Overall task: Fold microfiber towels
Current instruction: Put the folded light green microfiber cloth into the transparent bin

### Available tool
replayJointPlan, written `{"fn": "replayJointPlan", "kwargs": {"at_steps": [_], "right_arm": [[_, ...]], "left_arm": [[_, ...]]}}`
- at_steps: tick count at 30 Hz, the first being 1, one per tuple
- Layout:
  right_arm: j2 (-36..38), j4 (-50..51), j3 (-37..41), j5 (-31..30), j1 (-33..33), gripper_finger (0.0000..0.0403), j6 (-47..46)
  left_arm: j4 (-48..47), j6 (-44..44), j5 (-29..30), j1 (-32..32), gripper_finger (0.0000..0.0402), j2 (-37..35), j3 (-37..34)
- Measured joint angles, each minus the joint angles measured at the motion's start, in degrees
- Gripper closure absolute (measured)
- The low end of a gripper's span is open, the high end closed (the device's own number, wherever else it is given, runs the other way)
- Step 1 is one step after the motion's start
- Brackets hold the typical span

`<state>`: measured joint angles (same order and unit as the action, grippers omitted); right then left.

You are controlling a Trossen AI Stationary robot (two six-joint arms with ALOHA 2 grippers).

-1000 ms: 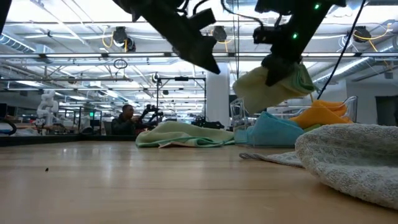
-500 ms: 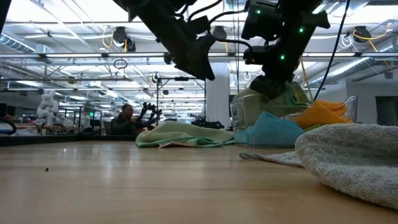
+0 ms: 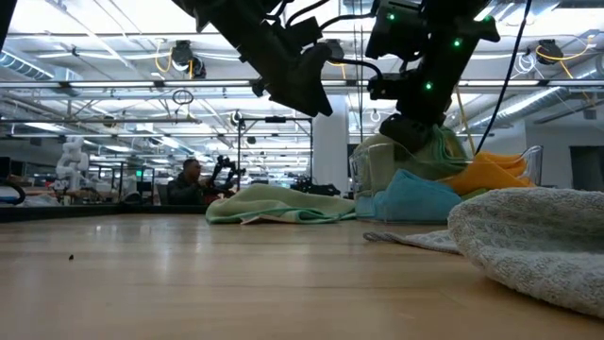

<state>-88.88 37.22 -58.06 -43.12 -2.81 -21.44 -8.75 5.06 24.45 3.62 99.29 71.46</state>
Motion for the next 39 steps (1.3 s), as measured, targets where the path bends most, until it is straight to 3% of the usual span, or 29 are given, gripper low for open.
{"fn": "replayJointPlan", "kwargs": {"at_steps": [11,19,28,32,39], "right_arm": [[2.0,-3.92,0.0,5.12,-1.15,0.0201,4.36],[6.96,-5.58,-0.02,20.6,-3.83,0.0182,7.13],[7.09,-6.93,-0.02,29.38,-5.27,0.0212,7.69],[7.74,-8.28,-0.02,37.33,-6.27,0.0251,9.64],[13.25,-6.85,-0.02,43.36,-9.11,0.0335,13.05]], "left_arm": [[0.02,0.68,-0.22,0.0,0.0194,0.0,0.0],[-0.1,0.78,-0.9,-0.11,0.0194,0.0,0.0],[-0.02,1.14,-0.94,-1.08,0.0194,0.0,0.0],[-0.12,1.16,-0.94,-1.74,0.0194,0.0,0.0],[-0.61,1.29,-0.94,-2.83,0.0194,-0.02,0.0]]}}
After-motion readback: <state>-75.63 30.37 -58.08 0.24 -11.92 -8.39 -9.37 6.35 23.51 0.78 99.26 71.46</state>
